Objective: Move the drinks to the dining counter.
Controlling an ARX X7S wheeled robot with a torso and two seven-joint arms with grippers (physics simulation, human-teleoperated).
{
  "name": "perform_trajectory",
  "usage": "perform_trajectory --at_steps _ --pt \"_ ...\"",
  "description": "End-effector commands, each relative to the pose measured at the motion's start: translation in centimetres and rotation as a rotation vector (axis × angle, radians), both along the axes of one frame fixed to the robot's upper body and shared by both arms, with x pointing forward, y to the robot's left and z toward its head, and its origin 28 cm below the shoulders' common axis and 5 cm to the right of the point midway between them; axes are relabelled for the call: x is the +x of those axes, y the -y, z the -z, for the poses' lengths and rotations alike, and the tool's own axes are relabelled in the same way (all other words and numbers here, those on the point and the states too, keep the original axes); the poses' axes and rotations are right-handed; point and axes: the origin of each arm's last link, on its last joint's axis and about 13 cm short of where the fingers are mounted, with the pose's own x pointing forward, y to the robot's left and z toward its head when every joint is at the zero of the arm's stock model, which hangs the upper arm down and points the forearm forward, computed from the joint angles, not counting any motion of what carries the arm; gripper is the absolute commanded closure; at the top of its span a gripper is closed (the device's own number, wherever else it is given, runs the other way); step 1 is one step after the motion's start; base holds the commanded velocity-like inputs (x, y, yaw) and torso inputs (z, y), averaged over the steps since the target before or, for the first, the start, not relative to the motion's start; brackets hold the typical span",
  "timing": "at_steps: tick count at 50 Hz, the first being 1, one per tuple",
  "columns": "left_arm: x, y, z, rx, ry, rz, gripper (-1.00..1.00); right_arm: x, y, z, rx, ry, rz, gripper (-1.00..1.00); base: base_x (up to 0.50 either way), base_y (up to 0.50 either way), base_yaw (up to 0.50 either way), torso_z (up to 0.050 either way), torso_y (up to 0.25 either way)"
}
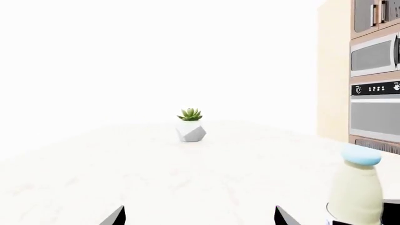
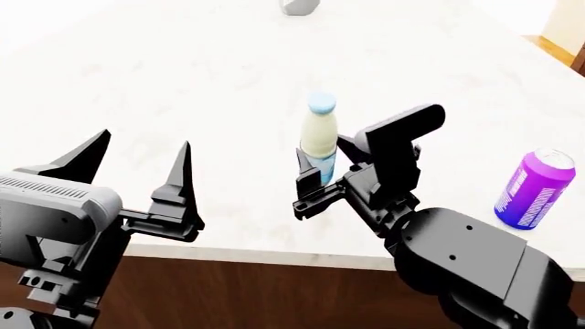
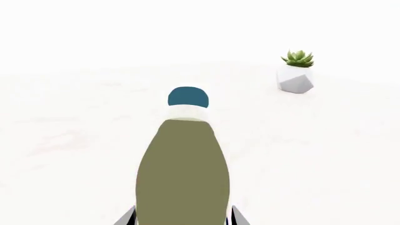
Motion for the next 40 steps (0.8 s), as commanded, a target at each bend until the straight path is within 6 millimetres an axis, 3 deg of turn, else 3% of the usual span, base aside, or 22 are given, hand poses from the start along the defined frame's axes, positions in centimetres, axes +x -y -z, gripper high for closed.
perform_trajectory --at_steps 1,26,27,40 --pt "0.02 0.01 0.05 0.001 -0.002 -0.001 -1.0 0.39 0.38 0.03 0.048 -0.012 -0.002 1.0 0.0 0.0 0.0 0.0 0.01" --pt "0.05 -0.01 0.07 0.001 -0.002 0.0 -1.0 0.25 0.02 0.13 0.013 -0.001 -0.026 1.0 0.0 0.0 0.0 0.0 0.0" --pt "0.04 -0.01 0.05 0.0 -0.002 0.0 -1.0 0.2 0.02 0.09 0.013 0.003 -0.032 -1.0 0.0 0.0 0.0 0.0 0.0" --pt "0.02 0.03 0.02 0.002 -0.001 0.001 -1.0 0.07 0.06 0.01 0.014 0.013 -0.03 -1.0 0.0 0.0 0.0 0.0 0.0"
